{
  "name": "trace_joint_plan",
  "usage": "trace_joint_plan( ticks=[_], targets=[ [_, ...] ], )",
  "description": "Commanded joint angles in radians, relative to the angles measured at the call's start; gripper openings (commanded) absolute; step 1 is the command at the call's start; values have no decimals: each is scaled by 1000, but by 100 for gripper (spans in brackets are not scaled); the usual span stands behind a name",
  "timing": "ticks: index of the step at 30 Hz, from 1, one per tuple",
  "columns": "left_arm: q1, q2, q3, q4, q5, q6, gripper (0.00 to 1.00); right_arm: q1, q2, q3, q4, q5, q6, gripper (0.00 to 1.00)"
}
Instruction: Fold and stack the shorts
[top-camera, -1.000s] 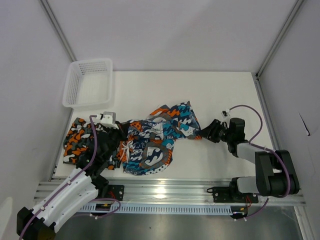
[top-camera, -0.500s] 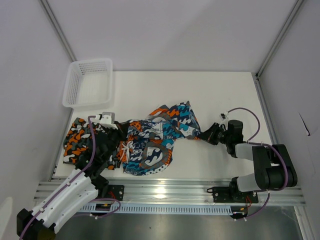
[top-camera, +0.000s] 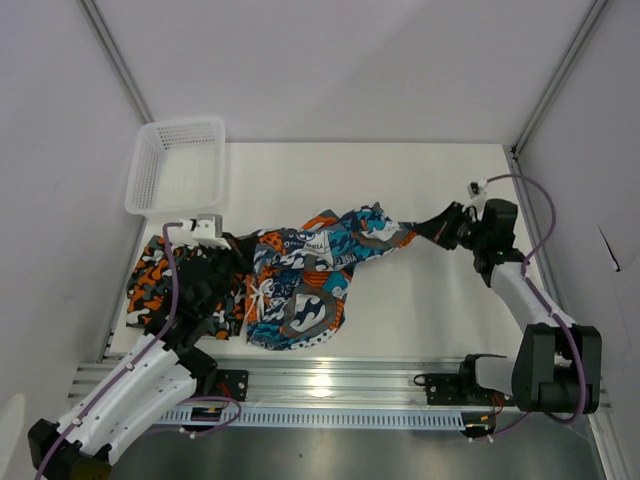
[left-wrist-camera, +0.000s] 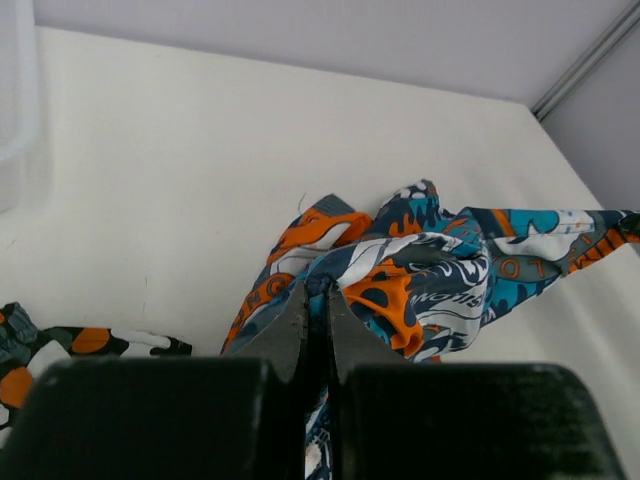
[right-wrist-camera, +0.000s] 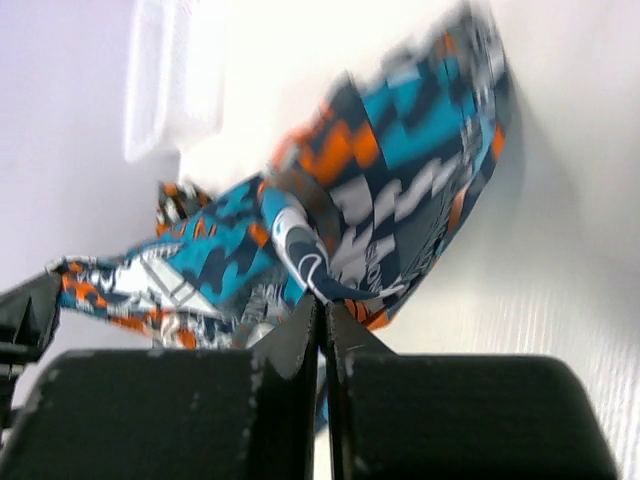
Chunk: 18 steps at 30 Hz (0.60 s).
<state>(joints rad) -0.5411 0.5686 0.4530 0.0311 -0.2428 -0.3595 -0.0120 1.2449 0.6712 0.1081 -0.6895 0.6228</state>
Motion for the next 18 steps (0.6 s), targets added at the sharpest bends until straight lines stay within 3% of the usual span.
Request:
trace_joint_plan(
  ticks=[1, 12, 18],
  targets=[
    [0, 11, 143, -23, -29, -42, 0, -81, -67, 166, -191, -41, -31, 0],
    [3, 73, 538, -109, 29, 1, 0, -377, -170, 490, -315, -318, 133, 0],
    [4, 68, 650, -148, 129, -24, 0, -408, -278, 513, -239, -352, 227, 0]
  ],
)
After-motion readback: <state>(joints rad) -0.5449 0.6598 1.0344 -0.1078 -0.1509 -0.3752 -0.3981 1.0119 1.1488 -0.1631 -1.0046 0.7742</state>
